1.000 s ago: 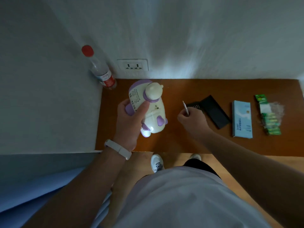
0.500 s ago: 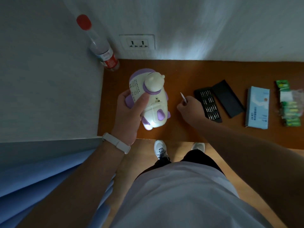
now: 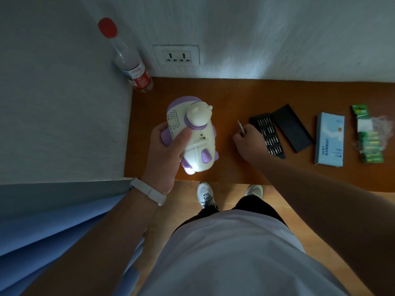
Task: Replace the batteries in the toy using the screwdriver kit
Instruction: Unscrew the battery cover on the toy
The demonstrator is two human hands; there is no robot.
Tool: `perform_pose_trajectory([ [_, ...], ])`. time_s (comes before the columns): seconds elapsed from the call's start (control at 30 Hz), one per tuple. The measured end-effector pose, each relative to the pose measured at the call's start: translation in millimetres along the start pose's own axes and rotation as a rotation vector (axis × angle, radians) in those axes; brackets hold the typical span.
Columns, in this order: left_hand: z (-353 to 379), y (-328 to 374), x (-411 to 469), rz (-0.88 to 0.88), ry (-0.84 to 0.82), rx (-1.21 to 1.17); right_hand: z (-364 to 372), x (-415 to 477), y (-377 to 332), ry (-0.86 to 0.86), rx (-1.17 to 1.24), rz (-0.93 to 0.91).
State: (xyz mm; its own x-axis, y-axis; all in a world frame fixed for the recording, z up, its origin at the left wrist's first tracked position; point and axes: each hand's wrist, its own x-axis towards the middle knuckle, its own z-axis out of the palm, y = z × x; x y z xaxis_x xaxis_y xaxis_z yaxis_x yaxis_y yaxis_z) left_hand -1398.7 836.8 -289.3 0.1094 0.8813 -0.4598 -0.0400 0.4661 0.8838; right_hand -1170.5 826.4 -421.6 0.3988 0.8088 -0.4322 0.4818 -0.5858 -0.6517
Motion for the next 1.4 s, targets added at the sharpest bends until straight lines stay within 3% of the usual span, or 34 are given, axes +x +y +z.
perform_pose_trajectory([
  [0.2,4,2,0,-0.013,-0.005,0.005,-18,-14,8,0.006,0.000,-0.002],
  [0.83,10,-3,3,-0.006,-0.023,0.021,-14,-16,3,0.064,-0.476,-0.205],
  [1.13,10,-5,8,-0.010,-0.011,0.045,-19,-17,-3,0.024,-0.427,-0.143],
  [1.4,22,9,9,0.040,-0.045,0.029,-65,-38,-31,0.032,-0.178,-0.120],
])
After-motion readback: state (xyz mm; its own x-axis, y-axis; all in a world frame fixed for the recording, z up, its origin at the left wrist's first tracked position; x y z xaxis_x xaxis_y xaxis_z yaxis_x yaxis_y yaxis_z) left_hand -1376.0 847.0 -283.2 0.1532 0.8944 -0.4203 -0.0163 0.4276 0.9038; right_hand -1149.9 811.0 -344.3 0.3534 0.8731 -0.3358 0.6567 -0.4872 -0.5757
